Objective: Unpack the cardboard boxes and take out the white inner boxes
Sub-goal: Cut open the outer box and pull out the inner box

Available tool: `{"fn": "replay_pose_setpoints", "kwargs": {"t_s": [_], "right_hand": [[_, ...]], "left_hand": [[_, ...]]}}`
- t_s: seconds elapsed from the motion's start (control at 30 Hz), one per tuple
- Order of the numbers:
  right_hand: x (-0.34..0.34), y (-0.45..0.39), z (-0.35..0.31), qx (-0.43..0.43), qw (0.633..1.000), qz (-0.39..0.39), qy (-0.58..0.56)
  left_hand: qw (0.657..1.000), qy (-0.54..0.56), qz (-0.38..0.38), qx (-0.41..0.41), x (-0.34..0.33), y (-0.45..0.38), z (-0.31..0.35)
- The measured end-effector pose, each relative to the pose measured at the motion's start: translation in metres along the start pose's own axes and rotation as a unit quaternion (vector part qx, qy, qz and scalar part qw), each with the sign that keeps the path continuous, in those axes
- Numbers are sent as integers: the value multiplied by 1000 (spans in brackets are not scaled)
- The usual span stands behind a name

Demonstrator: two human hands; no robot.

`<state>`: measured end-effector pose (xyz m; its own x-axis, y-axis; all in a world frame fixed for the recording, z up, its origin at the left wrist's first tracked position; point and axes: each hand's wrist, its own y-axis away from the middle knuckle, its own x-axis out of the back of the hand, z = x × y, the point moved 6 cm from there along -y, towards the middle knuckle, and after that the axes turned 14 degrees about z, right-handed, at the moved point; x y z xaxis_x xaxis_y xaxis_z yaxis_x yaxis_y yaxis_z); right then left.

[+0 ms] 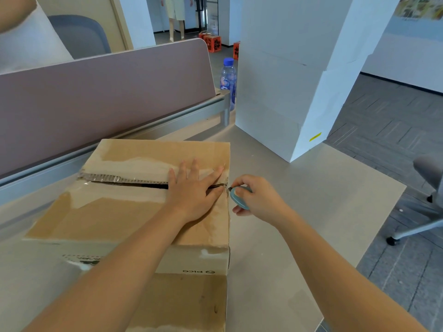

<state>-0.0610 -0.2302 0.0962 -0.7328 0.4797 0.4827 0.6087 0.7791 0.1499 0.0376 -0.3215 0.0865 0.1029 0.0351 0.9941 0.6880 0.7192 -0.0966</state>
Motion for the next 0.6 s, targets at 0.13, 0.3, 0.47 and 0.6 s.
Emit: {"fn": "replay_pose_setpoints", "kwargs": {"t_s": [0.13, 0.3, 0.47, 0.6], "right_hand": [[-4, 7, 0, -3, 1000, -7, -26], [-4, 11, 2, 1, 1000, 8, -21], [-2, 13, -2, 15, 1000, -14, 7], [0, 15, -3, 17, 998, -43, 33]], "left_hand": [[1000, -3, 3, -1, -1, 0, 0], [1000, 7, 4, 0, 0, 0, 0], [1000, 12, 6, -4, 2, 3, 0], [1000, 5, 4, -9, 3, 4, 2]]}}
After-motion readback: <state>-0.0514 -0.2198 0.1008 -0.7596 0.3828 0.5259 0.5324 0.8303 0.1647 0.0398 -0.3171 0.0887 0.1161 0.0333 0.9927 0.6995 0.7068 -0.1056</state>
